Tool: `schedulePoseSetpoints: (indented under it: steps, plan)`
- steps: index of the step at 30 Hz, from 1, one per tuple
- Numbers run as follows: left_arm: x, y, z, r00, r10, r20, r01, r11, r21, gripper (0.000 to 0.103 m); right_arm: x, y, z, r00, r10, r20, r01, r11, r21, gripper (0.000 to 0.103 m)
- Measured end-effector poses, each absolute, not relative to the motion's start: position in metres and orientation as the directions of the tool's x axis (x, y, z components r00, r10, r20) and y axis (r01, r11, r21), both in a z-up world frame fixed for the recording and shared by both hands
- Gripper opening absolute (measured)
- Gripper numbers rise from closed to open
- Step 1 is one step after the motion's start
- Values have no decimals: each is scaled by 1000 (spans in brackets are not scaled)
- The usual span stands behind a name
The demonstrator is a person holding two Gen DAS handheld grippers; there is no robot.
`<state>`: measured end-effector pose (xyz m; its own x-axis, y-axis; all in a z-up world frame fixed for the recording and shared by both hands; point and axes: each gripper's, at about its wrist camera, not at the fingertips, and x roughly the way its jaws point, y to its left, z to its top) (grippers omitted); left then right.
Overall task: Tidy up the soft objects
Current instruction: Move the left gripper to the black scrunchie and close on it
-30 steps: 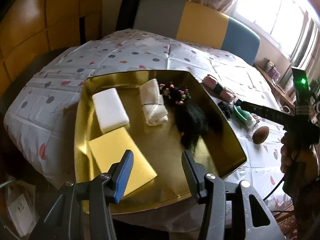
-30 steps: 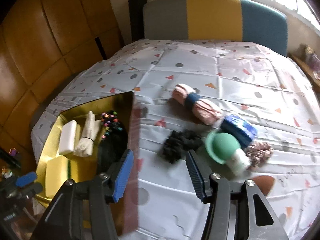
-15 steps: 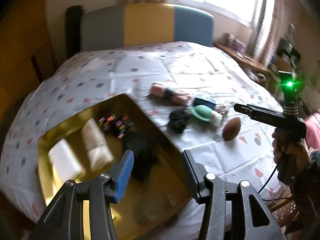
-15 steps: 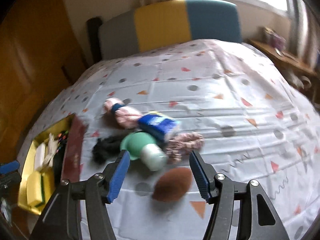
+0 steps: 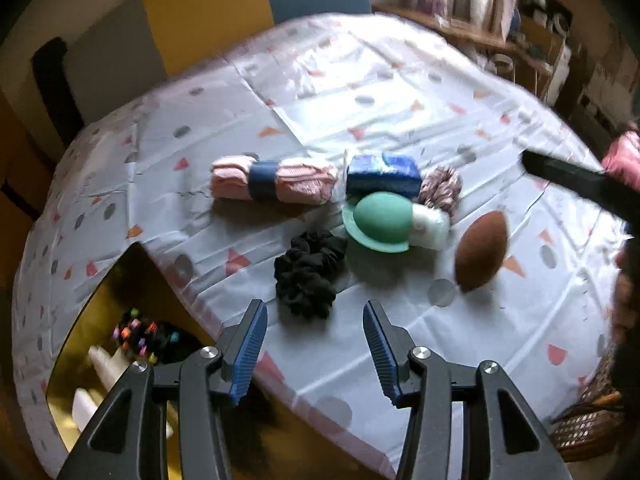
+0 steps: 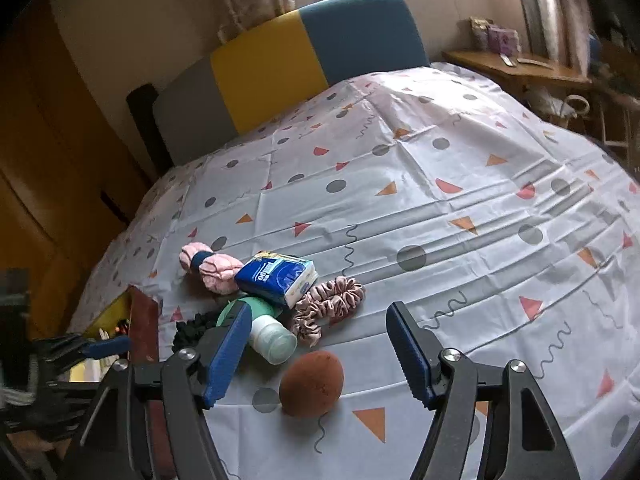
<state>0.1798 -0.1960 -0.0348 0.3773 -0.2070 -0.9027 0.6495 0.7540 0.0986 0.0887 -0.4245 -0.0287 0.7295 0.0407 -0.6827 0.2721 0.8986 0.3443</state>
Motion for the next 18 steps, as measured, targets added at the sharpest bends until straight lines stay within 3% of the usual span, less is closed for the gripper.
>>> schedulePoseSetpoints:
  steps: [7, 15, 16, 18]
  plan:
    - [202, -217, -65, 334, -130, -934, 686, 713, 146, 51, 89, -432, -29, 732, 60, -678, 283, 879, 383, 72]
    - [222, -224, -85, 288, -111, -951, 676, 727, 120, 51, 89, -433, -28, 736, 72, -673, 279, 874, 398, 72]
    - [224, -225, -88, 284, -107, -953, 673, 730, 119, 50, 89, -433, -28, 736, 72, -674, 279, 874, 398, 72]
    - [228, -225, -93, 286, -97, -953, 659, 742, 123, 34, 89, -432, -28, 736, 67, -674, 279, 877, 392, 72]
